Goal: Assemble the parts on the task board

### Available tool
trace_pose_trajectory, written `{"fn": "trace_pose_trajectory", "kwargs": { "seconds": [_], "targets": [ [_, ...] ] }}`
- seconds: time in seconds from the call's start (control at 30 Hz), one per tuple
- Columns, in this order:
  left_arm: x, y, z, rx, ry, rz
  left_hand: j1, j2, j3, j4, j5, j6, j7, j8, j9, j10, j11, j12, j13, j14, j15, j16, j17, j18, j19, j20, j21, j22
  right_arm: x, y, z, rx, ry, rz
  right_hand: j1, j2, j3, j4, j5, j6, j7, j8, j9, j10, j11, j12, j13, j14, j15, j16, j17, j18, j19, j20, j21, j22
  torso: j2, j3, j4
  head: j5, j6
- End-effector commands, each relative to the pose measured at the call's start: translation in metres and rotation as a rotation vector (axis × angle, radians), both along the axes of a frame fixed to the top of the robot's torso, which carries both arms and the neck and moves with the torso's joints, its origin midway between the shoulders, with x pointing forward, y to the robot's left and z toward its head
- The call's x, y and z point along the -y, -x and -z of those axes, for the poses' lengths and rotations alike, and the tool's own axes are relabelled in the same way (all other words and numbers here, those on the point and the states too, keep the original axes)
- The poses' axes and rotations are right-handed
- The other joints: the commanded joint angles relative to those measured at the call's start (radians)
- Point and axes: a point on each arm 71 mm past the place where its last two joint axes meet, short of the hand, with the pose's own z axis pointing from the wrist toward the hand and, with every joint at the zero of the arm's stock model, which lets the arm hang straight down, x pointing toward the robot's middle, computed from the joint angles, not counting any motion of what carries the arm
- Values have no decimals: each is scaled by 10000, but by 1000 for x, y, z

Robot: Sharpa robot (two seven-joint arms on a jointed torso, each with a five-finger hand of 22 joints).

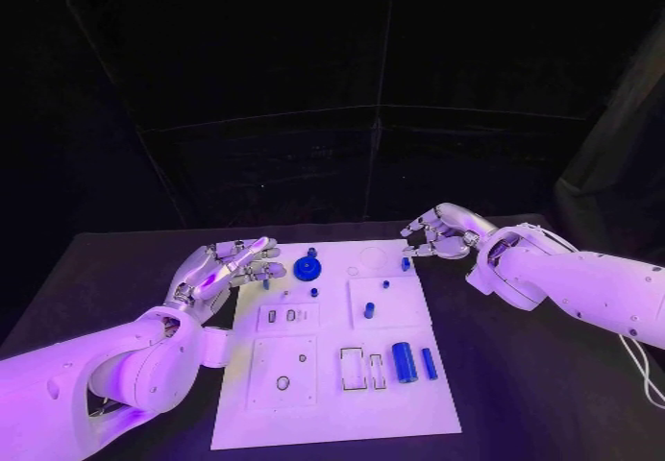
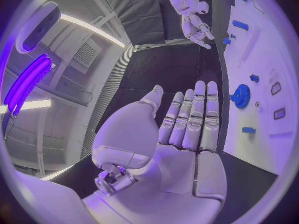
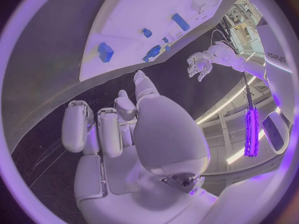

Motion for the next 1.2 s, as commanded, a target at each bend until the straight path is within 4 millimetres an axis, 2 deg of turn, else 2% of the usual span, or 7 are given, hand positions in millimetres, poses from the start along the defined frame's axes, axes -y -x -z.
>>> {"fn": "trace_pose_trajectory", "kwargs": {
  "seconds": [0.03, 0.17, 0.47, 0.7, 0.8, 1.03, 1.2],
  "targets": [
    [2, 0, -1, 61, 74, 135, 91, 42, 13, -69, 44, 48, 33, -48, -4, 35, 21, -45, -4, 60, 30, -47, 15, 136, 83, 12, -58, -13, 2, 0, 6, -244, -137, -266, 55, -25, -89, -28, -96, -125, -17, -74, -23, -93, -4, -78, -49, 531, -53, -4, 277, 166, -66, 0, -68, -41, -9, -29, 12, -53, -41],
    [2, -1, -1, 56, 68, 132, 89, 38, 15, -76, 44, 45, 41, -54, -5, 33, 23, -51, -6, 61, 30, -52, 17, 136, 86, 12, -62, -17, 5, 0, 16, -494, -35, -162, -65, -42, -252, 11, -244, -326, 37, -98, -37, -137, 44, -158, -119, 536, -16, -11, 286, 172, -88, 24, -98, -81, -10, -37, 35, -67, -59],
    [1, -2, 0, 59, 50, 96, 89, 38, 15, -76, 44, 45, 41, -54, -5, 33, 23, -51, -6, 61, 30, -52, 17, 136, 86, 12, -62, -17, 7, -1, 32, -798, 188, -106, -100, -55, -328, 16, -271, -415, 58, -99, -39, -170, 64, -201, -157, 545, 0, 3, 320, 178, -104, 39, -115, -107, -16, -61, 26, -84, -95],
    [1, -2, 0, 59, 44, 83, 89, 38, 15, -76, 44, 45, 41, -54, -5, 33, 23, -51, -6, 61, 30, -52, 17, 136, 86, 12, -62, -17, 11, -5, 38, -828, 334, 90, -99, -28, -345, 16, -278, -464, 72, -100, -40, -172, 74, -201, -159, 550, 9, 11, 337, 175, -94, 46, -112, -96, -12, -56, 29, -75, -116],
    [1, -2, 0, 59, 45, 84, 89, 38, 15, -76, 44, 45, 41, -54, -5, 33, 23, -51, -6, 61, 30, -52, 17, 136, 86, 12, -62, -17, 10, -7, 39, -846, 356, 111, -63, 48, -335, 3, -289, -466, 78, -77, -30, -155, 79, -173, -139, 554, 16, 16, 350, 173, -83, 55, -109, -86, -16, -55, 30, -76, -122],
    [1, -2, 0, 56, 40, 79, 89, 38, 15, -76, 44, 45, 41, -54, -5, 33, 23, -51, -6, 61, 30, -52, 17, 136, 86, 12, -62, -17, 5, -9, 46, -1064, 467, 9, 142, 463, -224, -109, -681, -48, 5, 117, 45, -31, 16, -30, -44, 562, -26, 12, 376, 161, -11, 39, -83, -10, -14, -52, 21, -58, -153],
    [0, -2, 0, 55, 34, 67, 89, 37, 16, -78, 44, 44, 43, -57, -6, 32, 24, -53, -6, 61, 30, -54, 17, 135, 87, 12, -63, -18, 3, -8, 50, -1153, 553, -91, 194, 495, -208, -159, -719, 19, -10, 134, 47, -6, 0, 0, -22, 567, -39, 18, 393, 158, -1, 27, -79, 2, -12, -48, 13, -53, -169]
  ]
}}
